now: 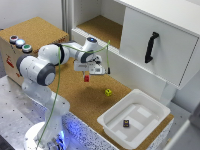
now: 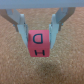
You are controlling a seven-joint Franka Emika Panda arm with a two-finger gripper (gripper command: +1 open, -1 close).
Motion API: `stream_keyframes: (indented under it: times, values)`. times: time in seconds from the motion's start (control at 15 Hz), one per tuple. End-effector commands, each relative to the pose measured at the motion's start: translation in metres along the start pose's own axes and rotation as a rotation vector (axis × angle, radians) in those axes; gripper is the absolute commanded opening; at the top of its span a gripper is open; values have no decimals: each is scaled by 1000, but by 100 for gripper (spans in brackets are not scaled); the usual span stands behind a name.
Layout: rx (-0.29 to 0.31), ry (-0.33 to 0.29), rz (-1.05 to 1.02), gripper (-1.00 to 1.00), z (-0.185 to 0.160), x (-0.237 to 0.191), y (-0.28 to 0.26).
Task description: Place the pink object on the table
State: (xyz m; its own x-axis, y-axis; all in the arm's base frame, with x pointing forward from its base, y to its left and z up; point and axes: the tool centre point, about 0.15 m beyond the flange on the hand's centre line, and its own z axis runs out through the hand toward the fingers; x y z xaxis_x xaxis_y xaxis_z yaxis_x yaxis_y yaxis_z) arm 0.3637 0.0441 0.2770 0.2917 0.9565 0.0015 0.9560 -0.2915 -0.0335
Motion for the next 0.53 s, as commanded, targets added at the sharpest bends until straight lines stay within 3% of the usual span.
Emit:
stream_keyframes:
  times: [0.0, 0.27, 0.47]
  values:
    - [72, -72, -353, -100, 12, 9, 16]
    - [72, -51, -549, -100, 24, 21, 22]
    - [79, -61, -564, -100, 38, 27, 32]
